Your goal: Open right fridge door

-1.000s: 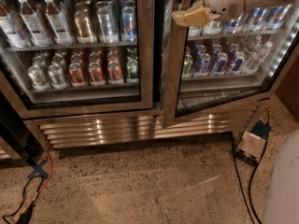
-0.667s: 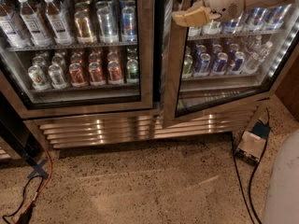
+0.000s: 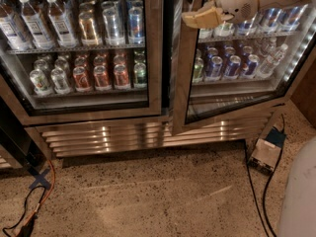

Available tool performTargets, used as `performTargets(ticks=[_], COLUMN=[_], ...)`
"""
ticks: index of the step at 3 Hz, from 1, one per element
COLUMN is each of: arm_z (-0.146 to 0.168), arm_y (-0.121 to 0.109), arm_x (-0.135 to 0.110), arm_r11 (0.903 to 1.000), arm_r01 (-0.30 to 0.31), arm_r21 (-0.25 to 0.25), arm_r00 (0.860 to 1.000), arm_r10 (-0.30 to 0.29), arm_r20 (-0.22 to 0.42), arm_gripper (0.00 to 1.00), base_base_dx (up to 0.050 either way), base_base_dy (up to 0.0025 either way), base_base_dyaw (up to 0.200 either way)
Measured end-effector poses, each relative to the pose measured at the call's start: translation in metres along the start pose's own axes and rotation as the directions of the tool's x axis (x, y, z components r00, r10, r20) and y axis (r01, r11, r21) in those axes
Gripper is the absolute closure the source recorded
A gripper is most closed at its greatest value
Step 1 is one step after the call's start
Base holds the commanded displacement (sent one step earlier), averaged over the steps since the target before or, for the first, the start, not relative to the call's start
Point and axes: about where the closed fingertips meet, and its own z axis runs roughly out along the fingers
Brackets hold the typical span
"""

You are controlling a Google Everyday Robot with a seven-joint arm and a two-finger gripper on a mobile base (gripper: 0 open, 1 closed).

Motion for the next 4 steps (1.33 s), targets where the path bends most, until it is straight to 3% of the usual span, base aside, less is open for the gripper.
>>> performTargets(ticks=[2,3,4], arm_z=[0.0,0.0003,0.0003], arm_y=[0.0,-0.0002,-0.0002], arm_x=[0.0,0.0,0.0], arm_r11=[1.0,1.0,1.0], arm_r01=[0.0,0.0,0.0], arm_r21=[0.0,0.0,0.0], arm_r00=[1.0,1.0,1.0], arm_r10=[0.0,0.0,0.0], arm_r20=[0.0,0.0,0.0], arm_gripper=[0.12,0.0,0.0], base_base_dx=[0.0,0.0,0.0], base_base_dy=[0.0,0.0,0.0], base_base_dyaw=[0.0,0.0,0.0])
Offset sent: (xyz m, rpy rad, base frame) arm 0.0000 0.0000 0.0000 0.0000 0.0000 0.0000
